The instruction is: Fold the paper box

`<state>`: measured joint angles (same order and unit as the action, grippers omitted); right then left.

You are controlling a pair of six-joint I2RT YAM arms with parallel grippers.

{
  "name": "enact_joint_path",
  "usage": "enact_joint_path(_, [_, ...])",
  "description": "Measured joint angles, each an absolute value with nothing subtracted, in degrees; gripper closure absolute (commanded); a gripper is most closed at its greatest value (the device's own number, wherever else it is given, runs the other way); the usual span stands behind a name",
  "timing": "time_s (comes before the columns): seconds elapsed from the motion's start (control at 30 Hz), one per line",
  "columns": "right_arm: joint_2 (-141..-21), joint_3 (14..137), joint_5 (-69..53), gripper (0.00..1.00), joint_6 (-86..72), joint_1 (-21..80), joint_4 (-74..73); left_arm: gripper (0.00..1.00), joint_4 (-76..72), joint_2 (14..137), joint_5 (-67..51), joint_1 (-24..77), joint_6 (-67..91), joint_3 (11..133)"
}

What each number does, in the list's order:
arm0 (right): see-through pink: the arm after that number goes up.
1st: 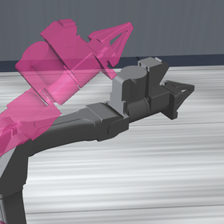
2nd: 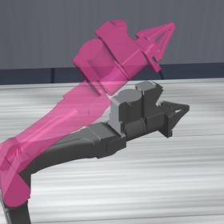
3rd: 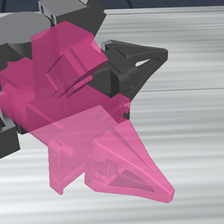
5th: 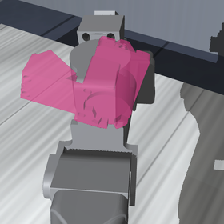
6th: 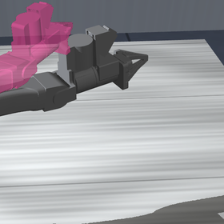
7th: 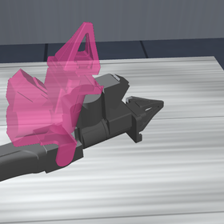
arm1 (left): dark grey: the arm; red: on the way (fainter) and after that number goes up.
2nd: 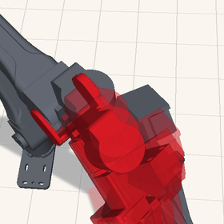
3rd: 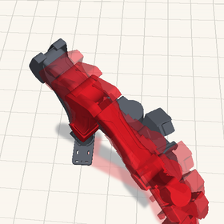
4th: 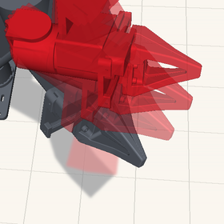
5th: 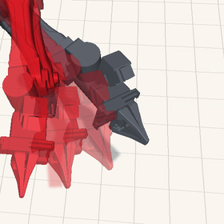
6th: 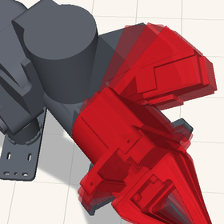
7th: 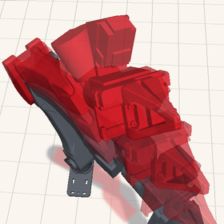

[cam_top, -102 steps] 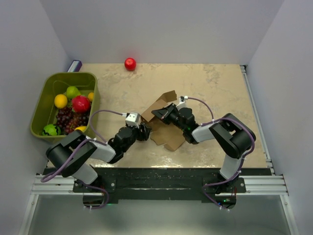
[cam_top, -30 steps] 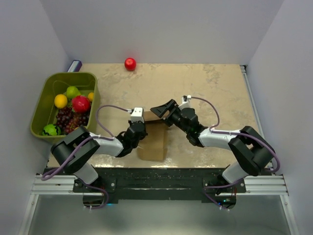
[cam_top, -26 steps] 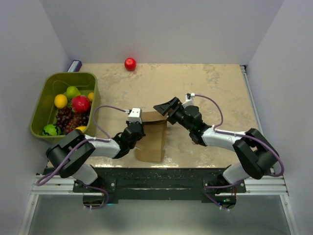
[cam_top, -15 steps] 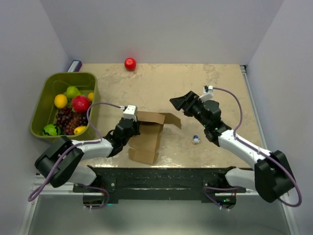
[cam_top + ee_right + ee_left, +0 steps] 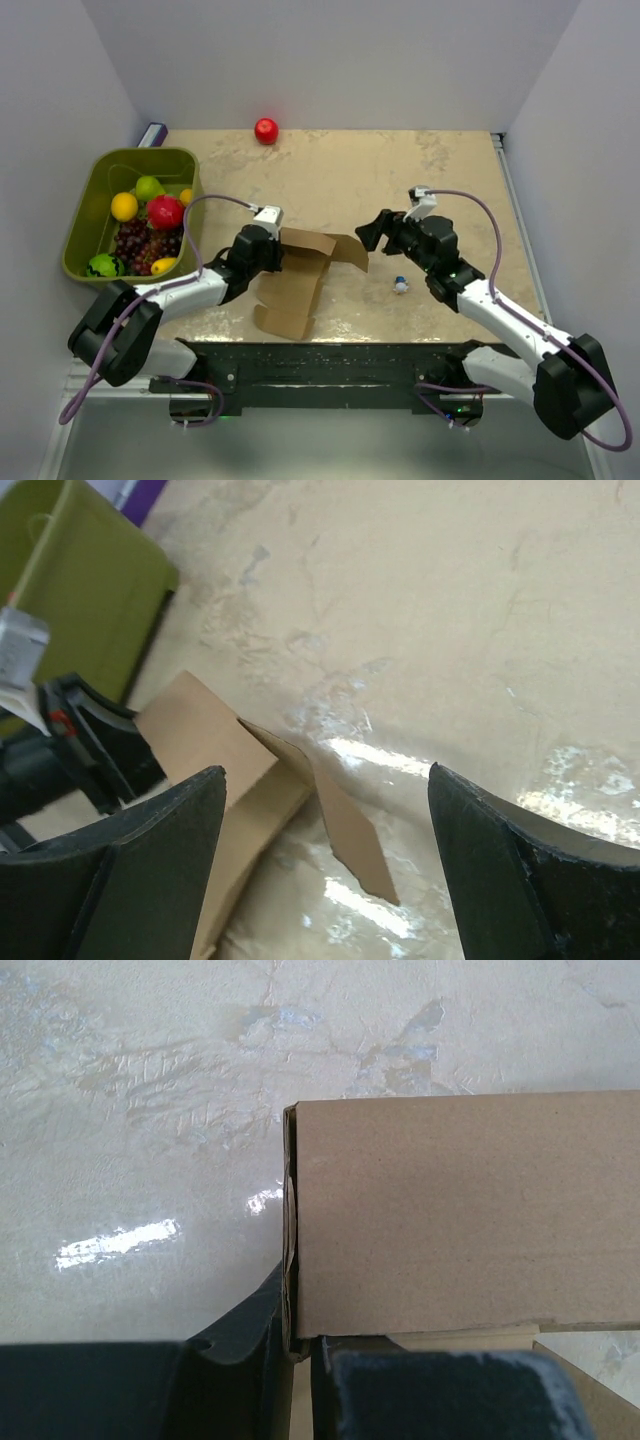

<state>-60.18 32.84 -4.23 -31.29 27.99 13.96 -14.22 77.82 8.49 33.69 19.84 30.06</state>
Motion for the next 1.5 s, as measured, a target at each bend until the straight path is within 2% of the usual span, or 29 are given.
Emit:
enact_joint_path(0.27, [-61.8,33.5,0.7,0.15,-22.3,36.1,9.1,1.0,-8.4,77.8,4.8,31.4,19.6,32.5])
enact_joint_path(0.67, [-65.5,33.5,4.6,0.18,-17.8,37.6,8.6,1.0,-5.5,77.8,2.0,30.0,18.9,33.5])
enact_joint_path(0.87, [-69.1,33.5,4.8,0.31,-17.8,38.2,9.4,1.0,-5.4,77.8,1.7,29.9,18.9,33.5])
enact_joint_path(0.9, [-69.5,33.5,5.0,0.4,-17.9,38.5,9.6,1.0,-5.4,77.8,1.7,29.9,18.9,33.5])
enact_joint_path(0.97, [-70.2,33.5,5.0,0.48,-17.9,39.4,10.1,1.0,-5.3,77.8,1.7,29.9,18.9,33.6])
enact_joint_path(1.13, [-71.9,33.6,7.3,0.53,-18.8,42.3,10.7,1.0,-4.7,77.8,1.8,29.8,18.9,33.9])
enact_joint_path(1.27, [-73.2,34.0,10.2,0.64,-19.7,44.4,10.7,1.0,-4.6,77.8,2.0,29.7,18.9,33.9])
enact_joint_path(1.5, [-75.6,36.6,17.7,0.68,-23.9,49.7,10.1,1.0,-4.8,77.8,2.7,29.7,19.4,33.9])
